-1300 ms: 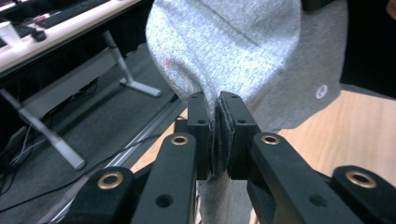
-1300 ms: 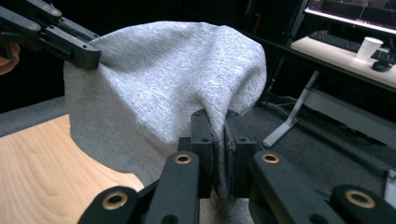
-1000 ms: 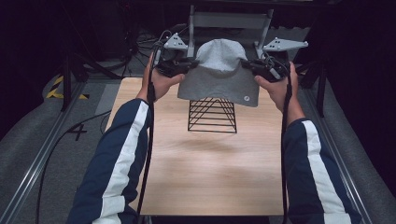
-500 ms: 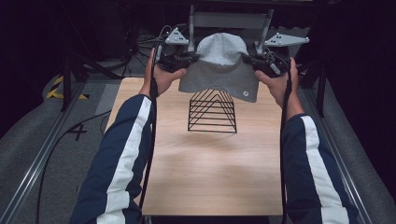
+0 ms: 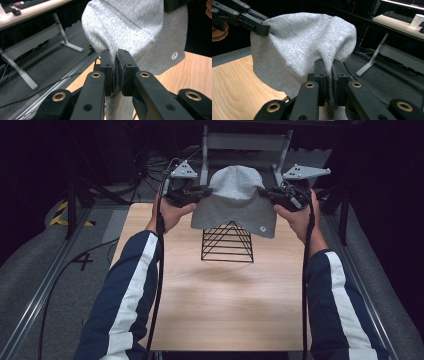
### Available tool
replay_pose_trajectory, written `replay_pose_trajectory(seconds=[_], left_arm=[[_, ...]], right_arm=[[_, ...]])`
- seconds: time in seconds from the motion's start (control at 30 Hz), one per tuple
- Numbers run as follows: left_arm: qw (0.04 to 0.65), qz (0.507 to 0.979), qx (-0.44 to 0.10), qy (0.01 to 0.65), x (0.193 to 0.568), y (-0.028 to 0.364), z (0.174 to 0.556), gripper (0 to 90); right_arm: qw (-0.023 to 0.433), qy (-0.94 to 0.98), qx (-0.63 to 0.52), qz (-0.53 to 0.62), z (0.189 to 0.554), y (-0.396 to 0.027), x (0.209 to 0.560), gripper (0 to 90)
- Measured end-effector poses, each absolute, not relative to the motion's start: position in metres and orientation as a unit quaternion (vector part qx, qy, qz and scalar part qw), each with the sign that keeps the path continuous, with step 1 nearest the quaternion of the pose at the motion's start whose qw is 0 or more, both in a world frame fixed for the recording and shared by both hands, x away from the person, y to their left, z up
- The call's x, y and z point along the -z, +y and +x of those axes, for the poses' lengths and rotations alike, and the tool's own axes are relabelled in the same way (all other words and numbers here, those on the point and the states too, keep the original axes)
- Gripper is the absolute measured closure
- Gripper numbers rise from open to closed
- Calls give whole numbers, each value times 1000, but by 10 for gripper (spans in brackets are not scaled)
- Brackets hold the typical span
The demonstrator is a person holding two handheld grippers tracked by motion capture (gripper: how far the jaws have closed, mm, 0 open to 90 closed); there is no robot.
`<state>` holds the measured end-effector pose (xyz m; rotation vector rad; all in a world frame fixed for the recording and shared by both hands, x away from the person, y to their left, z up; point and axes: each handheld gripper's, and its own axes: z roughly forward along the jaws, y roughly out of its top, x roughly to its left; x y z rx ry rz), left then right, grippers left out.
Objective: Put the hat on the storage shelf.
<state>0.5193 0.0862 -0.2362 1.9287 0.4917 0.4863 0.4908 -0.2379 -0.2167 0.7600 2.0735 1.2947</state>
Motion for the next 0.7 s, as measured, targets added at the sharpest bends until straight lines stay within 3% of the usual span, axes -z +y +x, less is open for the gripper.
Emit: replay_pose_trajectory(seconds=[0.7], left_arm=[[532,805,-202,169,246,95,493,837]], right_arm=[[284,784,-487,261,471,-238,222,844]])
